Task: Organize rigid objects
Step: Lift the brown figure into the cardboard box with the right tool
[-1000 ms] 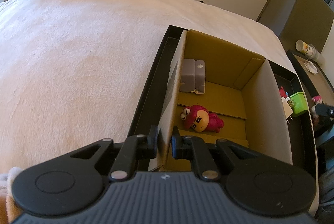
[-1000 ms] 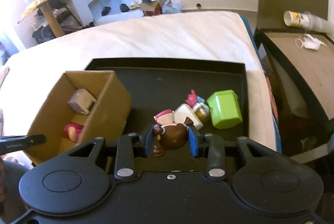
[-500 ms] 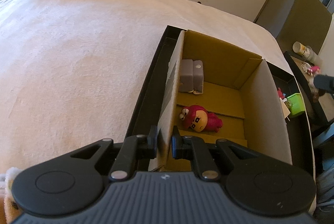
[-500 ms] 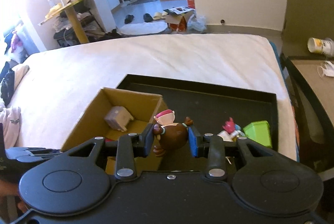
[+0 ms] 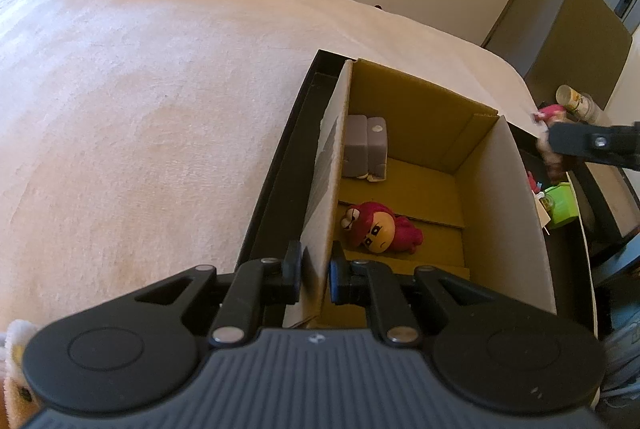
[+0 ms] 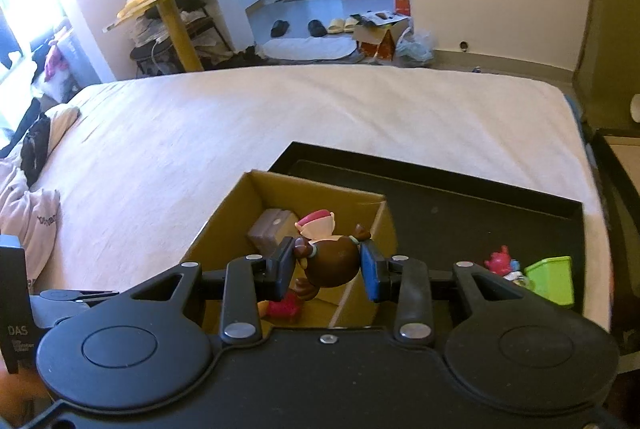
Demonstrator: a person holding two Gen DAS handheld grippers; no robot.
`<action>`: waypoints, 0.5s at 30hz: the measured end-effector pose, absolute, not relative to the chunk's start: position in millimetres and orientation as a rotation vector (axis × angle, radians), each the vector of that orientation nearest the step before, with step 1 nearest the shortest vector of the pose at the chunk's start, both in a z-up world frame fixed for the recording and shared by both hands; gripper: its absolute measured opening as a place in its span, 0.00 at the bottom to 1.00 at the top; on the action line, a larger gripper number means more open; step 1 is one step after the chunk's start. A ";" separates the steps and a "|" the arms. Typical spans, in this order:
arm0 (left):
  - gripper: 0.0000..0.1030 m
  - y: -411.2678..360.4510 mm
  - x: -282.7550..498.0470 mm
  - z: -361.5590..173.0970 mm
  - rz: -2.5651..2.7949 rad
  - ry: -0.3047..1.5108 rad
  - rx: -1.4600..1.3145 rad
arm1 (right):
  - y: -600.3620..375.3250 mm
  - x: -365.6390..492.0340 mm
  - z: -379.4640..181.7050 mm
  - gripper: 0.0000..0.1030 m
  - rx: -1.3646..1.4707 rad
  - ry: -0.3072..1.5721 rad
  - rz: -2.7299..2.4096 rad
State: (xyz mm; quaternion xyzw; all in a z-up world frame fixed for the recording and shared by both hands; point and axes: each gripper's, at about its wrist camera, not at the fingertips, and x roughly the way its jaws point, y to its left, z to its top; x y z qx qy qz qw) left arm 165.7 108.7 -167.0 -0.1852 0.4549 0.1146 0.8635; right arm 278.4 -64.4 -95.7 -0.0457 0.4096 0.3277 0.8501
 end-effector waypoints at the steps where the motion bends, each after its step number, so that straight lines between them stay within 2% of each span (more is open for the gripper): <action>1: 0.12 109.0 165.5 -167.1 0.239 0.953 -0.391 | -60.1 278.2 -97.3 0.34 -0.101 0.867 0.696; 15: 0.13 113.3 162.2 -167.4 0.222 0.942 -0.417 | -9.2 273.4 -126.7 0.34 -0.191 0.940 0.751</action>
